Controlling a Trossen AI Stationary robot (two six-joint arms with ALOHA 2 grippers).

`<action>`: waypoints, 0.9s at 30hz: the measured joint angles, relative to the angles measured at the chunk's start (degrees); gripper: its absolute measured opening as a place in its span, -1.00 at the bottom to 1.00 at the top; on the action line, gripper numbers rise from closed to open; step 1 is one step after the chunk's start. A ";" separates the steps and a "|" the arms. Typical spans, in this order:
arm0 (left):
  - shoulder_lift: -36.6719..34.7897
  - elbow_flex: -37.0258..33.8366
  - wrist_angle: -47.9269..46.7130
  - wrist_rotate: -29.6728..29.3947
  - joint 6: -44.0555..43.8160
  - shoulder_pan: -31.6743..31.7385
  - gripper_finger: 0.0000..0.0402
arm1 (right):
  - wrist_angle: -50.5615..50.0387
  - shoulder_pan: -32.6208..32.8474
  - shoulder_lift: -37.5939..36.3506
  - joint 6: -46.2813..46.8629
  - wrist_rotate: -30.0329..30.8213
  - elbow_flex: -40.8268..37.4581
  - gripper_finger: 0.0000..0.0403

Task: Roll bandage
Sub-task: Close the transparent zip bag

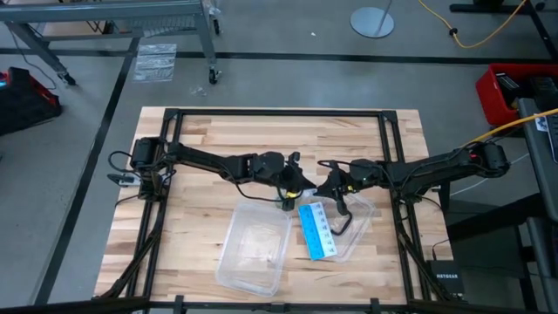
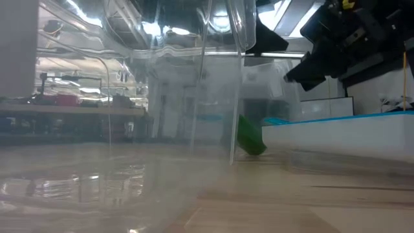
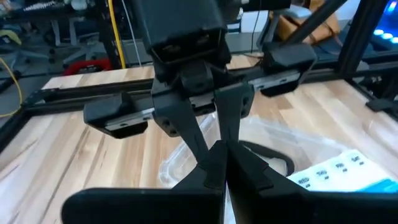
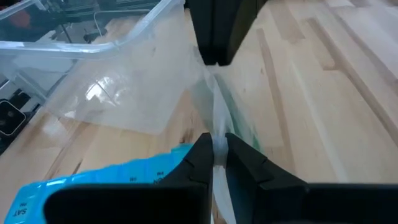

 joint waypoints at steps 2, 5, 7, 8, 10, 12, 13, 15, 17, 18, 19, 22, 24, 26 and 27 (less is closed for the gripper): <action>-0.02 0.00 0.18 0.03 -1.50 0.12 -1.00 | 0.18 0.00 0.00 -0.01 0.02 -0.02 -0.84; -0.02 0.00 -0.12 0.01 -4.75 0.16 -0.98 | 0.55 0.00 0.00 -0.05 0.09 0.00 -0.85; -0.02 0.00 -0.02 0.00 -7.56 0.16 -0.97 | 0.60 0.00 0.00 -0.07 0.92 0.00 -0.85; -0.02 0.00 0.04 -0.07 -8.89 0.16 -0.95 | 0.58 0.00 0.00 -0.10 1.57 -0.02 -0.85; -0.02 0.00 -0.06 -0.63 -11.34 0.16 -0.92 | 0.65 0.00 0.00 -0.43 2.56 -0.02 -0.85; -0.02 0.00 -0.32 -1.09 -12.76 0.16 -0.85 | 0.61 0.00 0.00 -1.48 2.99 0.00 -0.85; -0.02 0.00 -0.31 -1.31 -13.28 0.16 -0.81 | 0.67 0.00 0.00 -1.62 2.99 0.00 -0.85; -0.02 0.00 -0.30 -1.45 -13.62 0.16 -0.71 | 0.66 0.00 0.00 -1.62 2.99 -0.02 -0.85; -0.02 0.00 -0.28 -1.97 -13.61 0.16 -0.60 | 0.85 0.00 0.00 -1.63 2.98 0.00 -0.85; -0.02 0.00 -0.25 -2.84 -13.55 0.16 -0.54 | 1.10 0.00 0.00 -1.63 2.97 -0.02 -0.85; -0.02 0.00 -0.21 -3.65 -13.55 0.10 -0.48 | 1.36 0.00 0.00 -1.63 2.99 -0.02 -0.85; -0.02 0.00 -0.19 -4.21 -13.53 0.07 -0.32 | 3.14 0.00 0.00 -1.65 2.97 0.00 -0.85; -0.02 0.00 -0.33 -4.22 -13.50 0.07 -0.24 | 4.55 0.00 0.00 -1.79 2.97 0.00 -0.85; -0.02 0.00 -0.30 -4.21 -13.50 0.07 -0.19 | 5.21 0.00 0.00 -2.75 2.99 -0.01 -0.85; -0.02 0.00 -0.32 -4.21 -13.50 0.07 -0.18 | 5.33 0.00 0.00 -2.94 2.98 0.00 -0.85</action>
